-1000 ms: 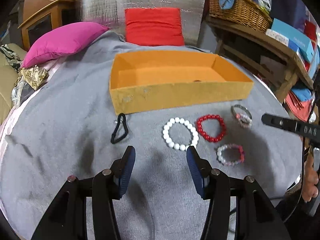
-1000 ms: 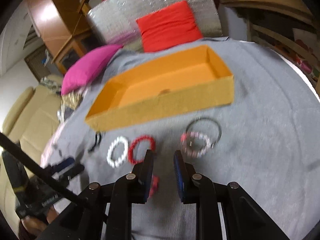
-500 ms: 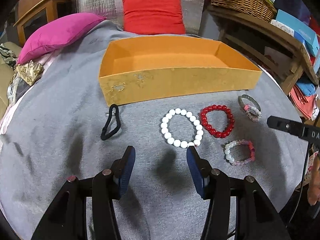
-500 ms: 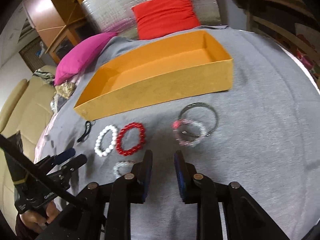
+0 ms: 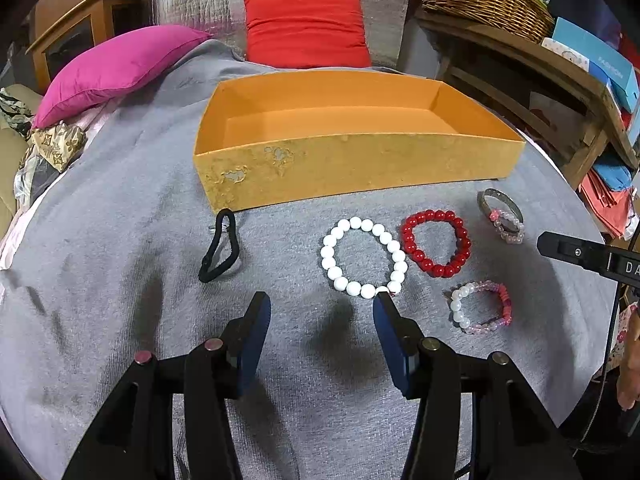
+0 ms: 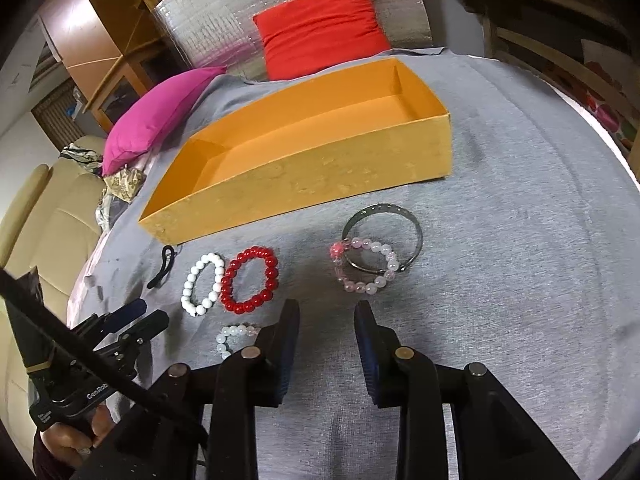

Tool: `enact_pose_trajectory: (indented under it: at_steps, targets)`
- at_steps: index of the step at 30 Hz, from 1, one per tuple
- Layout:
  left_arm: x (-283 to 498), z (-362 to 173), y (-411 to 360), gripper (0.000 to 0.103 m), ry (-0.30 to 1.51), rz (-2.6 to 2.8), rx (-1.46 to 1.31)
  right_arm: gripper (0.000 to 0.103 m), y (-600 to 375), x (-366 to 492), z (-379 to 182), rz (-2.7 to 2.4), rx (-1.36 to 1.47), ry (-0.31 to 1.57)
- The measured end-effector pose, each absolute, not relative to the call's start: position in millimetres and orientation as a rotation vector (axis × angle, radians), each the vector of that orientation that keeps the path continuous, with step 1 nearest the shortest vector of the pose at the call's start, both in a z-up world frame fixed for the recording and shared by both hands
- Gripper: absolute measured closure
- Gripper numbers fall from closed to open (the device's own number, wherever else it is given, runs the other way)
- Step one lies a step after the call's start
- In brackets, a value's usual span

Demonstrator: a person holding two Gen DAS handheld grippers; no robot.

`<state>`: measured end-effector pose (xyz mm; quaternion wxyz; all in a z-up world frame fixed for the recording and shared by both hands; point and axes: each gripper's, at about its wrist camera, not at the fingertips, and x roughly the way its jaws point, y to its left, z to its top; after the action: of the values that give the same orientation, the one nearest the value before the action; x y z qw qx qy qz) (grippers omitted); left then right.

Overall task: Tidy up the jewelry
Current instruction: 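Withdraw both tools and move the right tool toward the pink bead bracelet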

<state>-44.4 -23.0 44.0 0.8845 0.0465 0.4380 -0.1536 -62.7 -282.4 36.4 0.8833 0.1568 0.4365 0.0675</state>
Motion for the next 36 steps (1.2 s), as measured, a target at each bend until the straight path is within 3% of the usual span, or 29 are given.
enact_pose_trajectory:
  at_steps: [17,36]
  targets:
    - [-42,41,-23,0.049,0.929,-0.316,0.092,0.072,-256,-58,23,0.209,0.288,0.973]
    - [-60,51,-55,0.049,0.878,-0.535,0.071,0.072,-308,-50,21,0.034,0.419,0.945]
